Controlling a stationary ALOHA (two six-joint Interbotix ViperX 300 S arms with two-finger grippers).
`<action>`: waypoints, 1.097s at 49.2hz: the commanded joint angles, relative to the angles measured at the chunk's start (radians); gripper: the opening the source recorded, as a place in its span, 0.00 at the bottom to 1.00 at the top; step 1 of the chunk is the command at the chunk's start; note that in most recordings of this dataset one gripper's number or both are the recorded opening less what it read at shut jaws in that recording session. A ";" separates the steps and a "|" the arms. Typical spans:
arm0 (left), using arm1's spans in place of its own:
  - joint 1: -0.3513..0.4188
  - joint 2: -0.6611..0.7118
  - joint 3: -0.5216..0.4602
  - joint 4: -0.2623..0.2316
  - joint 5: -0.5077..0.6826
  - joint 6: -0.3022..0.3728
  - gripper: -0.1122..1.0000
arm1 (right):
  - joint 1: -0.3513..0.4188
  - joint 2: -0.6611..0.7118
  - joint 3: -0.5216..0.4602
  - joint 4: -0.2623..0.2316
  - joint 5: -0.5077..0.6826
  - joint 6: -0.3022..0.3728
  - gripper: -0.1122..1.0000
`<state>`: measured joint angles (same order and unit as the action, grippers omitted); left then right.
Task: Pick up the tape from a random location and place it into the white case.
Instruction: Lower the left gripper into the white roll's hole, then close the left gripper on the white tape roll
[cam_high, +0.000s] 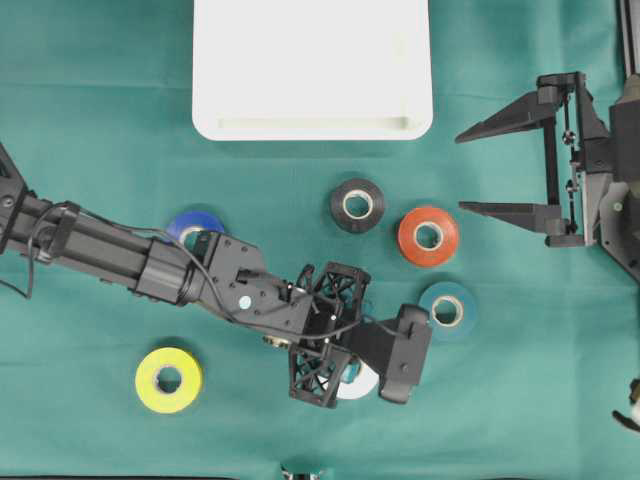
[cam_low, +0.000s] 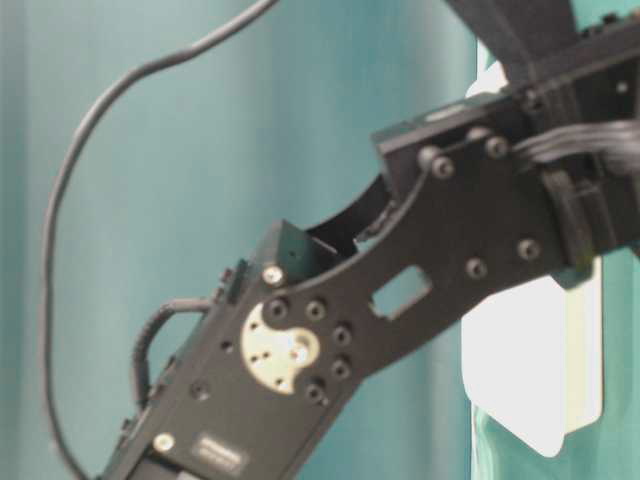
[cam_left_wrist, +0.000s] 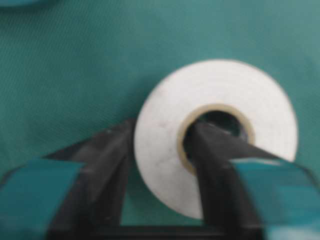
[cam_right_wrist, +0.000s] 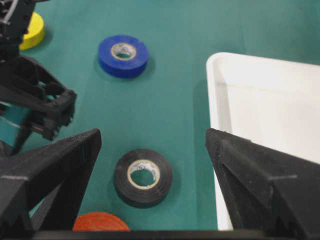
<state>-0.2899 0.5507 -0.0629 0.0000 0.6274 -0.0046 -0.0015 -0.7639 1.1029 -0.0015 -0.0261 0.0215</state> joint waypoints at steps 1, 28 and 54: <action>-0.002 -0.018 -0.006 0.000 0.017 -0.005 0.35 | 0.003 0.000 -0.025 0.003 -0.006 0.002 0.93; -0.012 -0.020 -0.025 0.000 0.031 -0.006 0.34 | 0.006 0.000 -0.025 0.003 -0.003 0.002 0.93; -0.018 -0.190 -0.074 0.003 0.160 -0.002 0.34 | 0.008 0.000 -0.026 0.003 -0.003 0.002 0.93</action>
<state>-0.3053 0.4495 -0.1104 0.0000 0.7808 -0.0061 0.0046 -0.7639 1.1029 -0.0015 -0.0261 0.0199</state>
